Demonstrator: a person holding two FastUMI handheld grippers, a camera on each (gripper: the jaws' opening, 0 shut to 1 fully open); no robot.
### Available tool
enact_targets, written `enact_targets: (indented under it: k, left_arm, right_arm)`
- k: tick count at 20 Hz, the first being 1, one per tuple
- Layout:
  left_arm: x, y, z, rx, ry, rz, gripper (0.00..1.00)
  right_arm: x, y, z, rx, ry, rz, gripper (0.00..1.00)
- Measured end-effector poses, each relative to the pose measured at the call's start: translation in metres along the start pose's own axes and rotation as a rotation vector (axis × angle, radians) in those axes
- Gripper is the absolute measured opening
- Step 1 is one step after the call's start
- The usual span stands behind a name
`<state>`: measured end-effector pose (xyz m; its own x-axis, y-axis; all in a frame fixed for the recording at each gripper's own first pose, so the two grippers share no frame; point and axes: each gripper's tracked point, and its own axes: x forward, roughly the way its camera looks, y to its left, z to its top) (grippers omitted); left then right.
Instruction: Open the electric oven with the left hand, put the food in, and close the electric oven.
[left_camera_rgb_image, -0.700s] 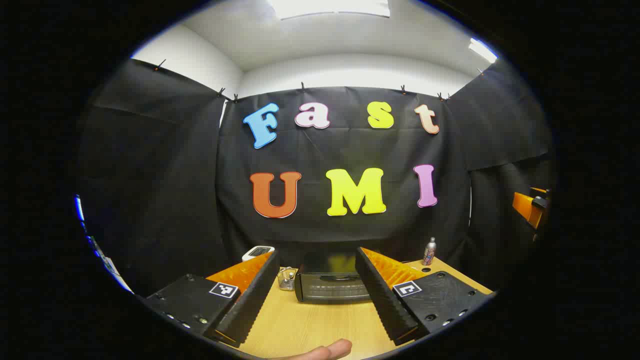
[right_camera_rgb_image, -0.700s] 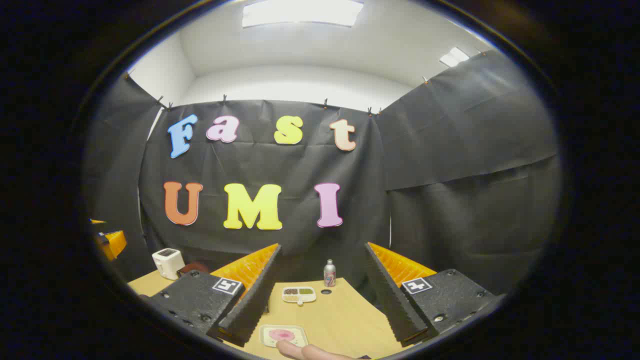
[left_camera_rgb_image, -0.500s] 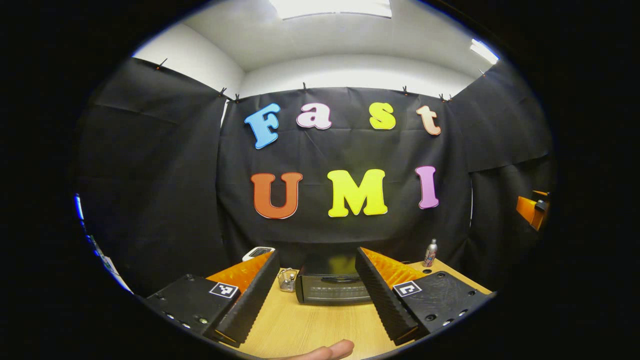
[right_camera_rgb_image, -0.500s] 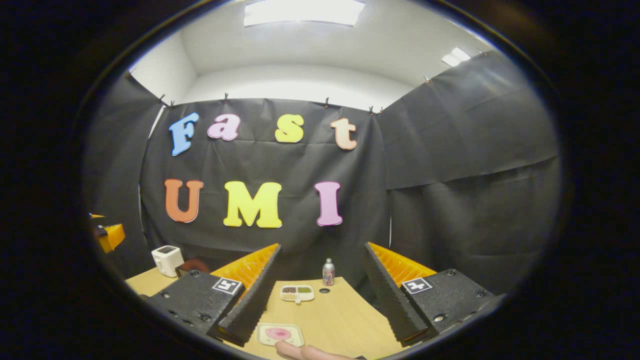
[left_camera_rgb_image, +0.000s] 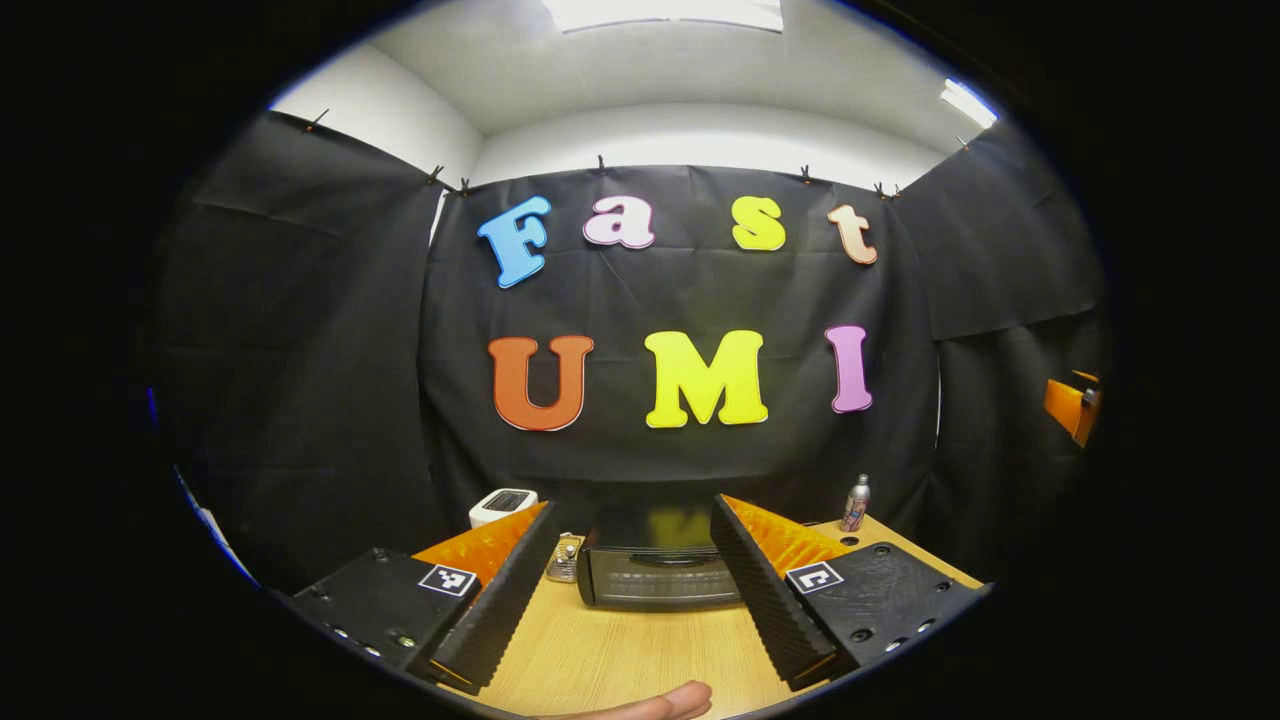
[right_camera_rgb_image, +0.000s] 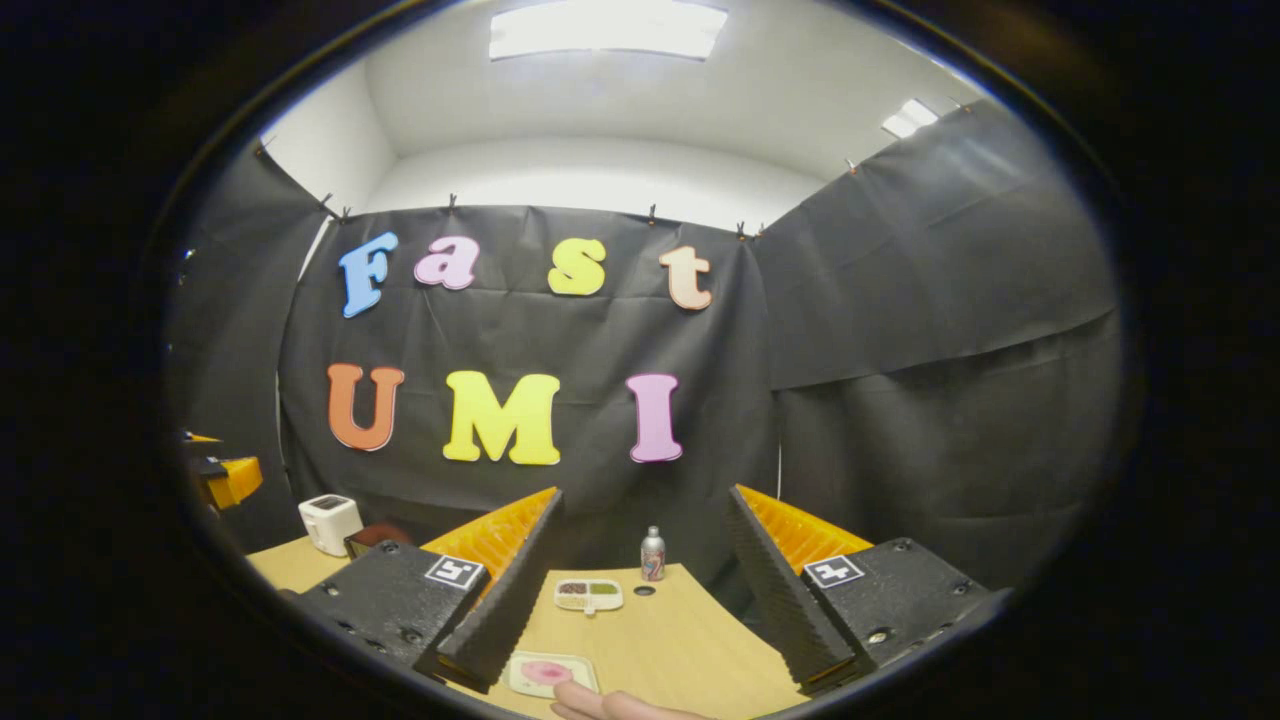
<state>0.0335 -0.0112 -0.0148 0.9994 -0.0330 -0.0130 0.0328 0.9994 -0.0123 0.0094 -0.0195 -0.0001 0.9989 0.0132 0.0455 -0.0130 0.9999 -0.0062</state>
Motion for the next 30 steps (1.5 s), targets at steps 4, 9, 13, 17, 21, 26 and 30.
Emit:
enact_targets:
  k: [4, 9, 13, 17, 21, 26, 30]
  left_arm:
    - [0.031, -0.009, -0.015, -0.01, 0.027, -0.033, 1.0]
    - [0.088, -0.017, -0.043, -0.036, 0.064, -0.053, 0.96]
    - [0.135, -0.033, -0.068, -0.051, 0.095, -0.086, 0.96]
    - [0.175, -0.04, -0.101, -0.029, 0.17, -0.101, 0.96]
    - [0.206, -0.046, -0.161, -0.029, 0.33, -0.119, 0.96]
    - [0.233, -0.05, -0.207, 0.001, 0.445, -0.114, 0.96]
    - [0.239, -0.049, -0.229, -0.002, 0.518, -0.098, 0.97]
  right_arm:
    - [0.008, -0.002, -0.004, -0.002, -0.005, 0.008, 0.99]
    - [0.024, -0.005, -0.018, -0.007, 0.016, 0.018, 0.99]
    - [0.038, -0.002, -0.027, -0.016, 0.039, 0.031, 0.99]
    - [0.047, 0.005, -0.032, -0.039, 0.056, 0.058, 0.99]
    - [0.047, 0.01, -0.038, -0.038, 0.063, 0.085, 1.0]
    - [0.046, 0.012, -0.045, -0.046, 0.057, 0.106, 0.99]
    - [0.051, 0.009, -0.058, -0.05, 0.083, 0.113, 0.99]
